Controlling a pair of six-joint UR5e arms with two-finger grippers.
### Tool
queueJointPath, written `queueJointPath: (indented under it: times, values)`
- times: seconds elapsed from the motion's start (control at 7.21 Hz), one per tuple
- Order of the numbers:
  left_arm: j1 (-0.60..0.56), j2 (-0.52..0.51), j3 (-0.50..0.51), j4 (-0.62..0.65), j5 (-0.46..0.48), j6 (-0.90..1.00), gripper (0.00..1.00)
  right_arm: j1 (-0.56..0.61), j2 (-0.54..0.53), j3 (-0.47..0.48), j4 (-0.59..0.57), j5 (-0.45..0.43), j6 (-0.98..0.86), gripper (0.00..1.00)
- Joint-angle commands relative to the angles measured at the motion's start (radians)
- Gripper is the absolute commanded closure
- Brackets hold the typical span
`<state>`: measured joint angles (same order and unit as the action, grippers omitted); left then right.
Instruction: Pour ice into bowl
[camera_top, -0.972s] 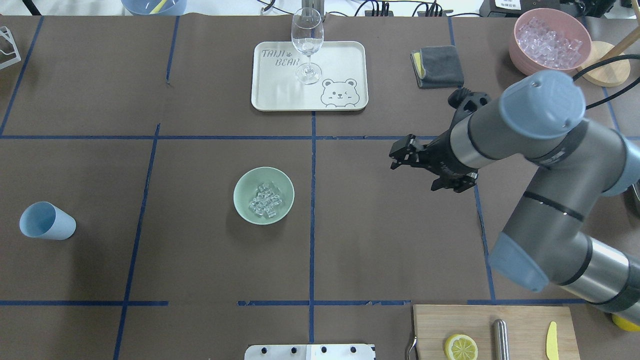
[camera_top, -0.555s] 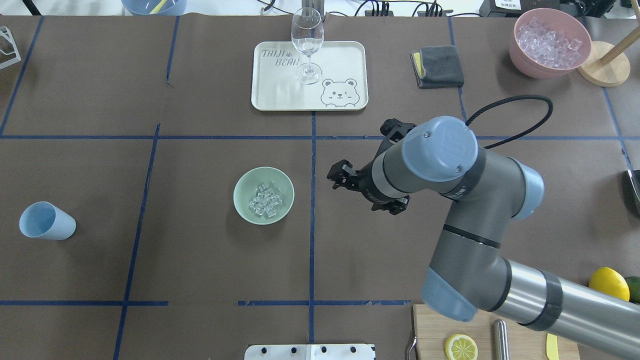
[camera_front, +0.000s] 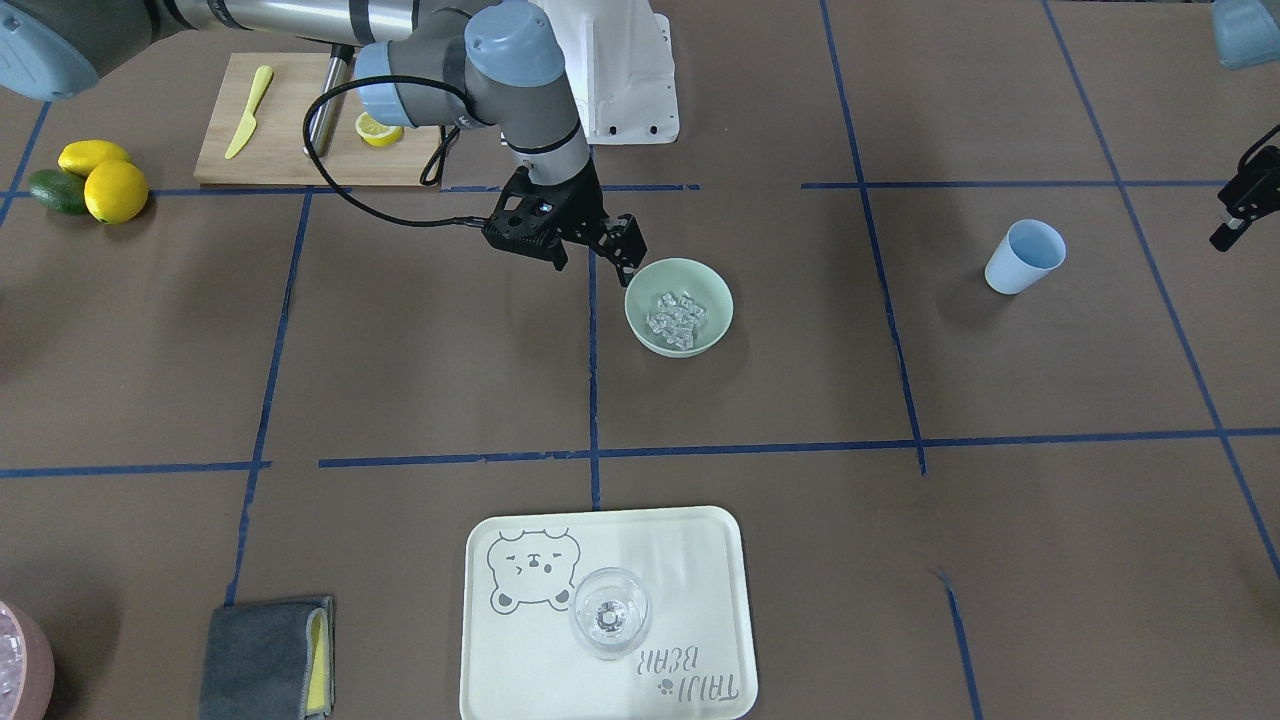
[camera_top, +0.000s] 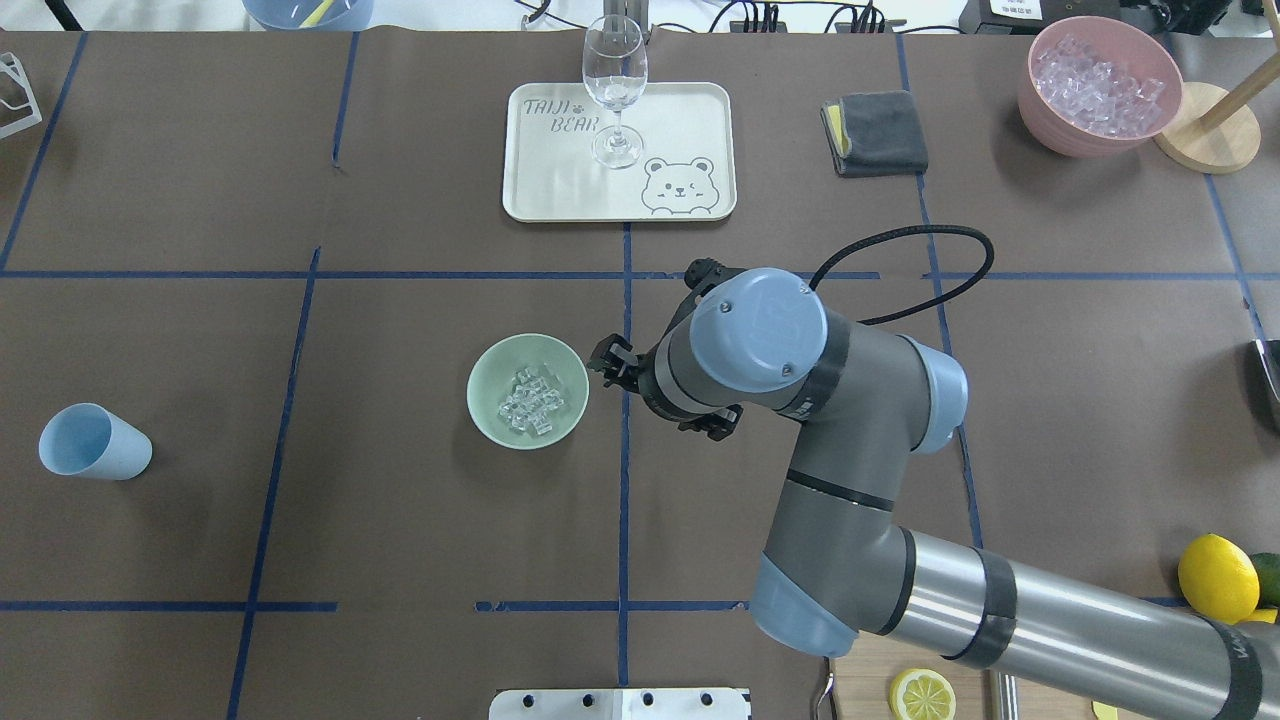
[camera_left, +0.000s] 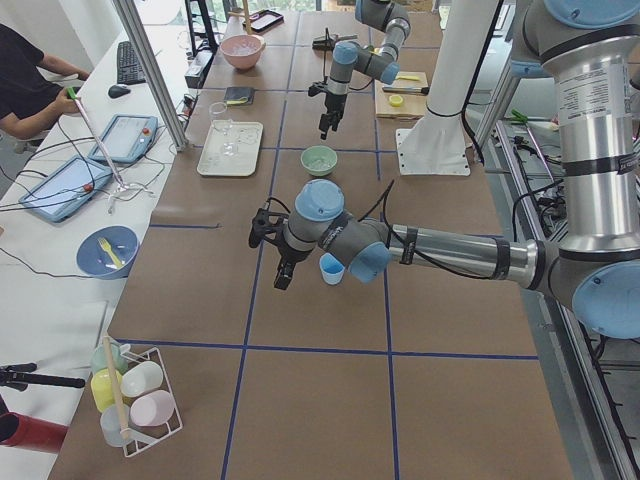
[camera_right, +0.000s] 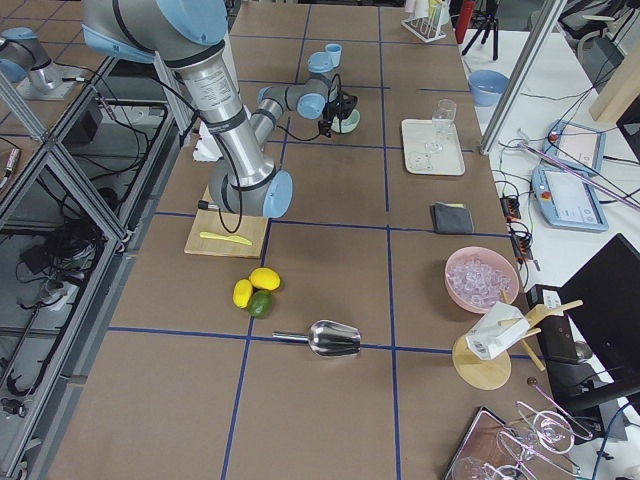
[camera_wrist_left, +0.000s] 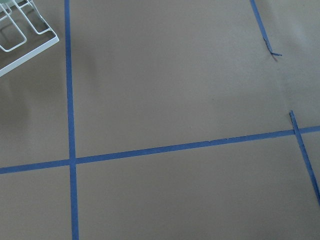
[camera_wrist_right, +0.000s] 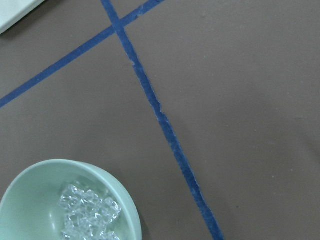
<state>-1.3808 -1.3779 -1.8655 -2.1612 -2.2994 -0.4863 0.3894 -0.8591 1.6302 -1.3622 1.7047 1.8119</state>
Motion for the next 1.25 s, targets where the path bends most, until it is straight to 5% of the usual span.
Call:
queueJointPath:
  times: [0.0, 0.28, 0.69, 0.97, 1.11]
  values:
    - [-0.006, 0.006, -0.006, -0.005, 0.0, 0.0, 0.0, -0.012, 0.098, -0.12, -0.001, -0.026, -0.005, 0.0]
    - [-0.006, 0.039, -0.007, -0.051, 0.0, 0.0, 0.0, -0.011, 0.107, -0.159, -0.002, -0.025, -0.026, 0.01]
    - [-0.006, 0.039, -0.009, -0.052, -0.002, -0.003, 0.0, -0.012, 0.12, -0.196, -0.002, -0.022, -0.059, 0.15]
    - [-0.006, 0.039, -0.007, -0.051, -0.002, -0.003, 0.0, -0.012, 0.13, -0.197, -0.002, -0.019, -0.054, 0.55]
    - [-0.006, 0.039, -0.006, -0.052, -0.002, -0.003, 0.0, -0.012, 0.132, -0.197, -0.002, -0.017, -0.054, 0.91]
